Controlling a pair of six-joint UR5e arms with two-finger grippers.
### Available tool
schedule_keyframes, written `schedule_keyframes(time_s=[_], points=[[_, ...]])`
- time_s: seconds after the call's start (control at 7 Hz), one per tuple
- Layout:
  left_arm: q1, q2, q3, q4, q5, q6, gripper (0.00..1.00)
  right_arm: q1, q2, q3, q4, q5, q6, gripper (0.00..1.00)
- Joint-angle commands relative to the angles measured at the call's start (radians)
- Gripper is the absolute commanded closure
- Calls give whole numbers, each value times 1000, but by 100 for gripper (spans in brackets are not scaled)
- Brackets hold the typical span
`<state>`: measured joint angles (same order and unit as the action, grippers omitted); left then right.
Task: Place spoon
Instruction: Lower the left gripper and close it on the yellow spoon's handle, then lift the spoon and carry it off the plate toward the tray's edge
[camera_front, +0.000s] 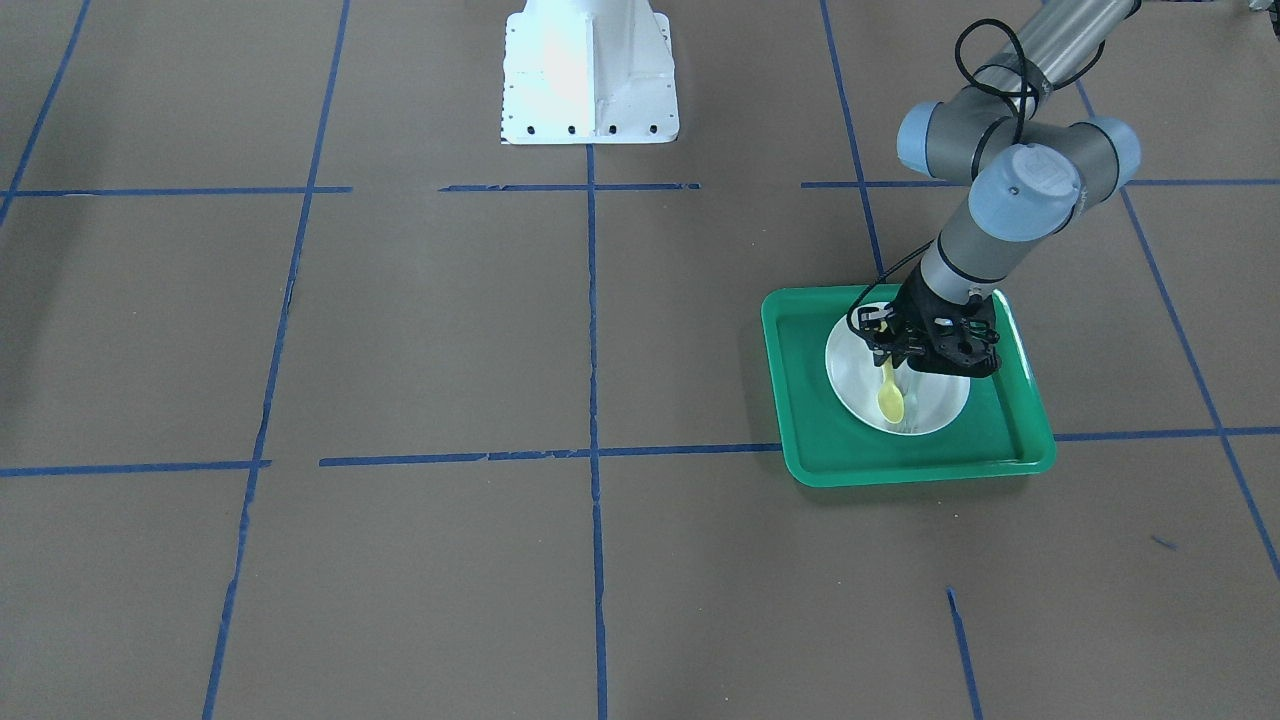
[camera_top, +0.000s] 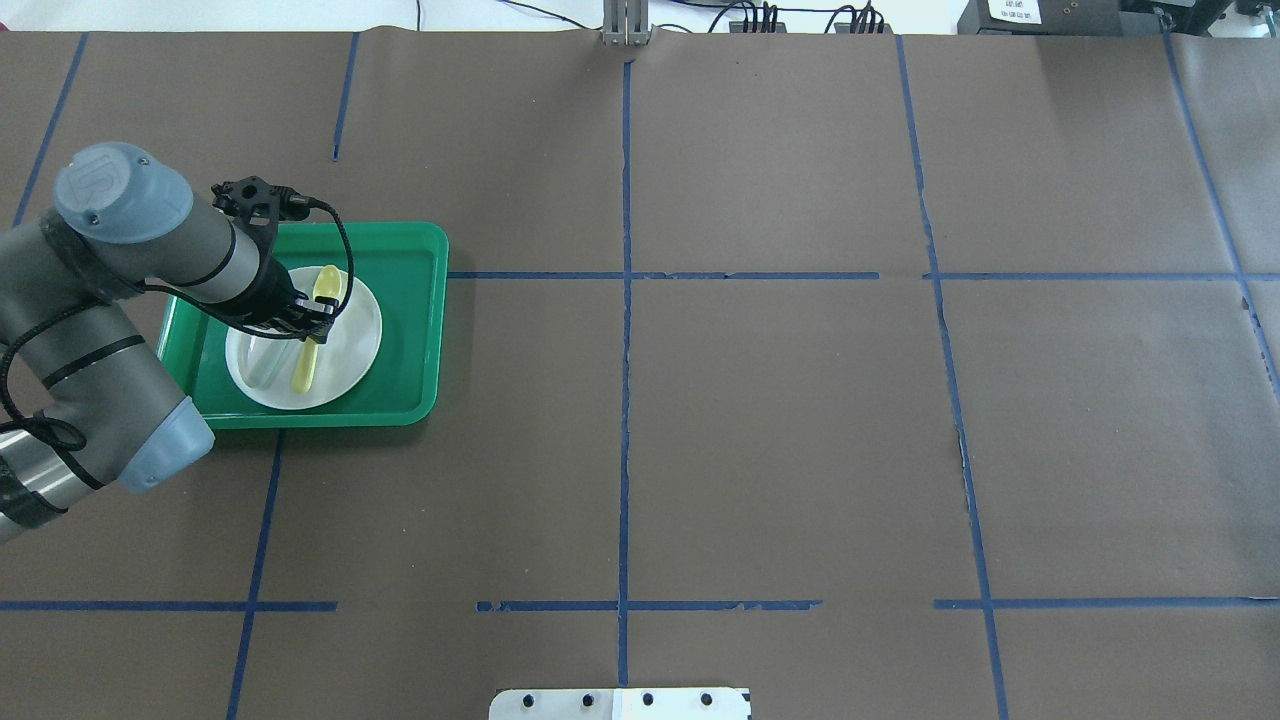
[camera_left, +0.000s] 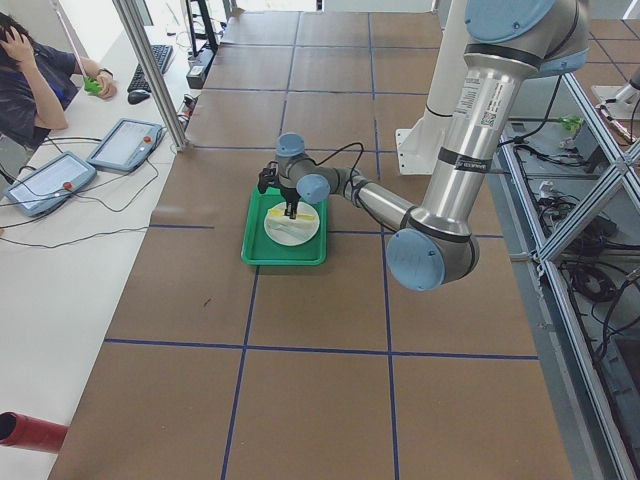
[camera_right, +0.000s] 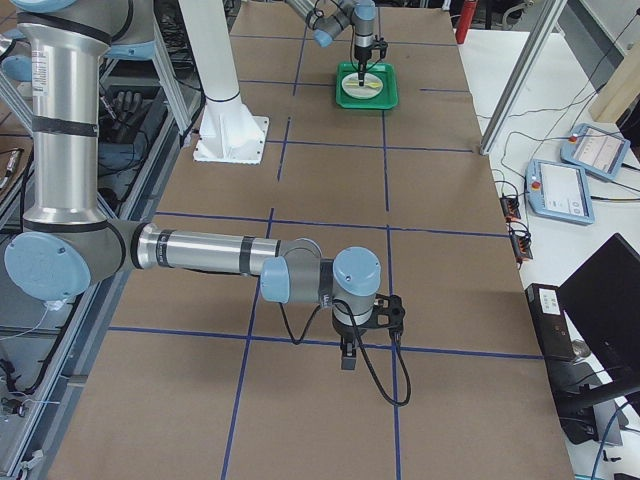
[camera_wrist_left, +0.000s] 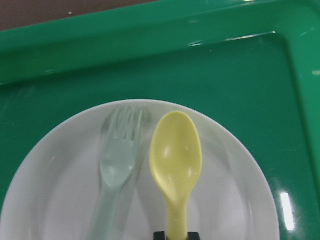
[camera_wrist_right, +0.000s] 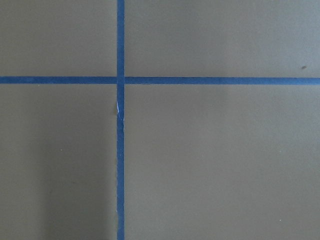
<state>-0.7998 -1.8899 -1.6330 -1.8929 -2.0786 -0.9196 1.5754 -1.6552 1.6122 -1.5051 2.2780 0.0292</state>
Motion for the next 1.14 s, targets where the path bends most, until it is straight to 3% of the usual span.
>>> schedule_keyframes(time_s=[0.0, 0.57, 0.86, 1.0], points=[[-10, -62, -7, 61, -5, -128, 100, 0, 0, 0, 0, 0, 0, 0], [74, -168, 82, 48, 5, -249, 100, 0, 0, 0, -1, 0, 0, 0], [82, -173, 101, 44, 6, -248, 100, 0, 0, 0, 0, 0, 0, 0], [80, -172, 98, 44, 6, -246, 93, 0, 0, 0, 0, 0, 0, 0]])
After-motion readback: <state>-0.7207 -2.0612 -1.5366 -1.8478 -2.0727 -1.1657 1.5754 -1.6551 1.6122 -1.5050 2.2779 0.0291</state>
